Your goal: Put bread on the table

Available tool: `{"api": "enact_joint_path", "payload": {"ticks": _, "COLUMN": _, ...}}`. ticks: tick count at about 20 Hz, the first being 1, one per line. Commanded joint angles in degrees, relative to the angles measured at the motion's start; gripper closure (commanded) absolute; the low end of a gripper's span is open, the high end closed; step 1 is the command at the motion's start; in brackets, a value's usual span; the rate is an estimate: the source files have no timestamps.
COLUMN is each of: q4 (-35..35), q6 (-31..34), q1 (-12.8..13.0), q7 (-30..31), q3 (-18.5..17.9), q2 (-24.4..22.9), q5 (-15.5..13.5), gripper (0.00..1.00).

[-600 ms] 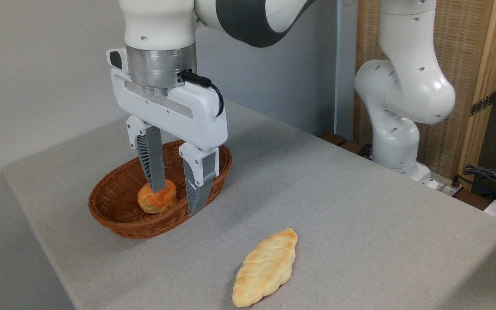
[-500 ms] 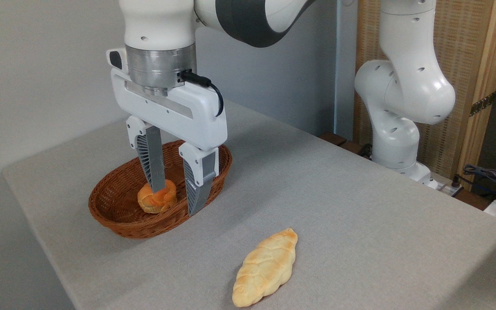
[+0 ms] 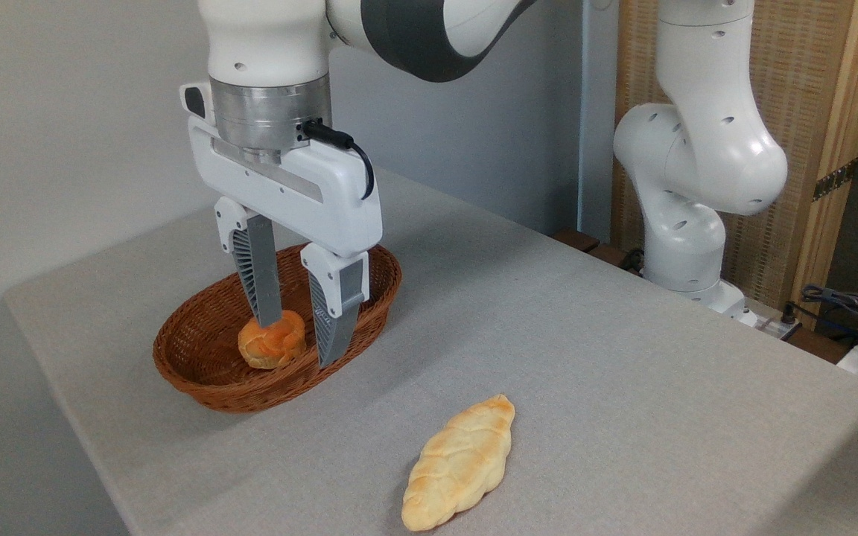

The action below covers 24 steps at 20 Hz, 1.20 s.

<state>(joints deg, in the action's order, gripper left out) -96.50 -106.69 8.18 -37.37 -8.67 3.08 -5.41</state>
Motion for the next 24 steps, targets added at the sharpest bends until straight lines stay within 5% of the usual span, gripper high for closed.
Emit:
{"api": "enact_joint_path", "payload": {"ticks": 1, "q4": 0.5, "q6": 1.7, "q1": 0.2, "q7": 1.1, "q3": 0.1, "q2": -0.1, "q5": -0.6, "gripper": 0.0}}
{"api": "enact_joint_path", "payload": {"ticks": 7, "q4": 0.5, "q6": 1.7, "q1": 0.2, "q7": 3.3, "q3": 3.6, "q2": 0.0, "q5": -0.6, "gripper": 0.0}}
{"api": "enact_joint_path", "payload": {"ticks": 15, "q4": -0.2, "q6": 1.5, "q1": 0.2, "q7": 8.8, "q3": 13.9, "q2": 3.5, "q5": -0.9, "gripper": 0.0}}
{"api": "enact_joint_path", "payload": {"ticks": 24, "q4": -0.5, "q6": 0.7, "q1": 0.3, "q7": 8.2, "q3": 17.5, "q2": 8.3, "q5": -0.8, "gripper": 0.0}}
